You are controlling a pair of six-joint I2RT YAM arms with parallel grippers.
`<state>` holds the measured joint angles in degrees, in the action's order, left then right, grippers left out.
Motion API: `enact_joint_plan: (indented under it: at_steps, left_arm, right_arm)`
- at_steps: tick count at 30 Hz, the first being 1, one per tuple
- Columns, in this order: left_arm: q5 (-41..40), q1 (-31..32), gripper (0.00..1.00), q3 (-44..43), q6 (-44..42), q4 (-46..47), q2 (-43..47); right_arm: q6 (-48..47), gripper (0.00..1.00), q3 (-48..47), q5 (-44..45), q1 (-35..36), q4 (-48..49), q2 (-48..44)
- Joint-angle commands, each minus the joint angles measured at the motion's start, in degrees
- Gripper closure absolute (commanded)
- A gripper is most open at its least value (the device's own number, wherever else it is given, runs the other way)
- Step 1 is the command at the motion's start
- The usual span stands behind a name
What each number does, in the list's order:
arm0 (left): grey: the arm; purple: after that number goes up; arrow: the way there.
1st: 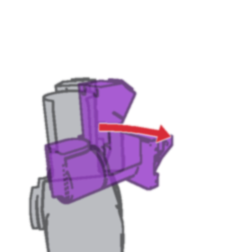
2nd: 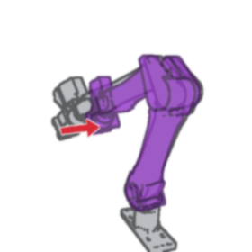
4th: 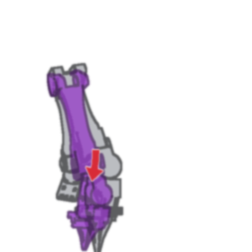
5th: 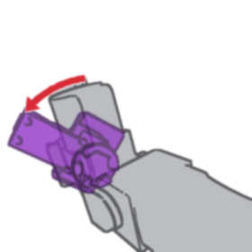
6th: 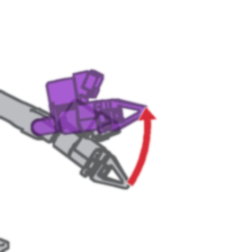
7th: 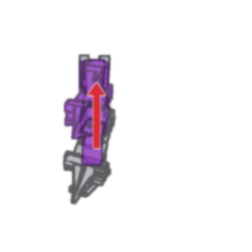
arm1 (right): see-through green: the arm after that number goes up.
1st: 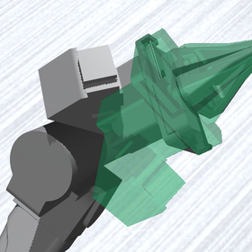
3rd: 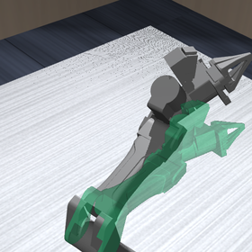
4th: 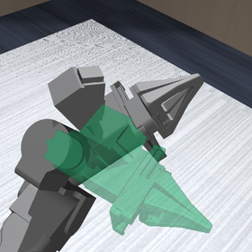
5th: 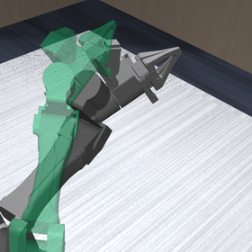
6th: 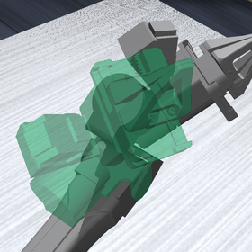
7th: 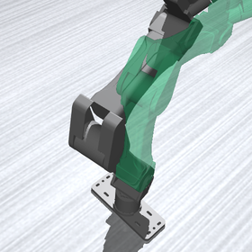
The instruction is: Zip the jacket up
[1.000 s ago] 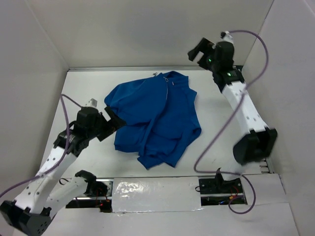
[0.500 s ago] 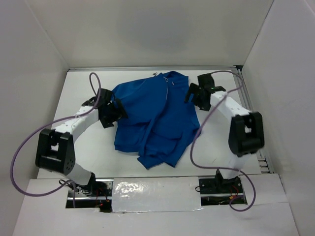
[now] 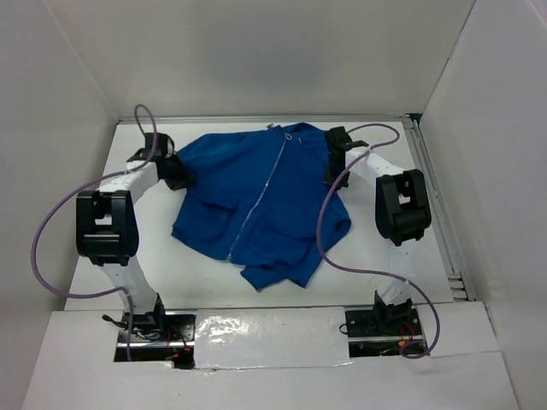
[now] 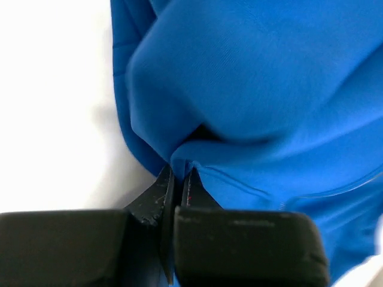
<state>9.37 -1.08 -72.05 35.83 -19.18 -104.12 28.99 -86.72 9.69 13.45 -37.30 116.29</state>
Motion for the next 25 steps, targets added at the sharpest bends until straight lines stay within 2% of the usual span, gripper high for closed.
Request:
enact_joint_plan:
  at_steps: [1, 2, 3, 4, 6, 8, 9, 10, 13, 16, 21, 25]
  left_arm:
    - [3.62, -5.15, 1.00, -7.21, -2.52, -0.67, -1.87]
    - [4.69, -5.33, 0.86, -9.84, -3.48, -1.47, -2.32]
    - [5.65, -5.33, 0.78, -10.91, -3.84, -2.08, -2.58]
    - [7.49, -5.07, 0.62, -11.35, -4.89, -1.92, -2.41]
    - [9.00, -4.81, 0.54, -11.01, -5.42, -1.48, -1.27]
    - [10.76, -4.46, 0.41, -9.96, -5.78, -1.47, 1.01]
    - [10.94, -4.54, 0.17, -9.60, -5.78, -1.82, 1.98]
    - [10.94, -4.46, 0.01, -9.16, -5.60, -2.17, 3.99]
    - [8.66, -4.54, 0.01, -8.28, -4.20, -5.51, 8.92]
    - [10.06, -4.11, 0.01, -6.01, -4.37, -8.15, 16.29]
    - [10.67, -0.33, 0.01, 2.25, -4.02, -5.26, 34.39]
    - [17.25, 2.66, 0.01, 12.62, -4.19, 0.18, 45.56]
  right_arm:
    - [-0.68, 0.81, -1.27, 3.84, -1.50, -1.81, -2.28]
    - [-1.56, 0.43, -0.83, 2.45, -1.41, -0.51, -3.08]
    - [-2.27, 0.27, -0.21, 1.91, -1.24, 0.46, -5.44]
    - [-2.97, 0.02, 1.19, 0.17, -1.06, 2.39, -6.94]
    - [-3.68, 0.00, 2.34, -1.25, -1.06, 4.07, -11.06]
    - [-3.68, 0.00, 3.83, -2.65, -1.15, 6.27, -14.15]
    - [-3.25, 0.00, 4.45, -3.18, -1.24, 7.14, -17.82]
    - [-3.24, 0.00, 5.93, -4.06, -1.24, 9.24, -19.94]
    - [-1.66, 0.00, 10.15, -6.61, -1.59, 13.65, -29.34]
    - [0.09, 0.00, 14.02, -7.94, -1.41, 16.28, -38.92]
    - [3.53, 0.00, 17.90, -4.25, -1.06, 15.07, -50.01]
    - [4.13, 0.00, 23.51, -1.27, 0.61, 17.70, -57.99]
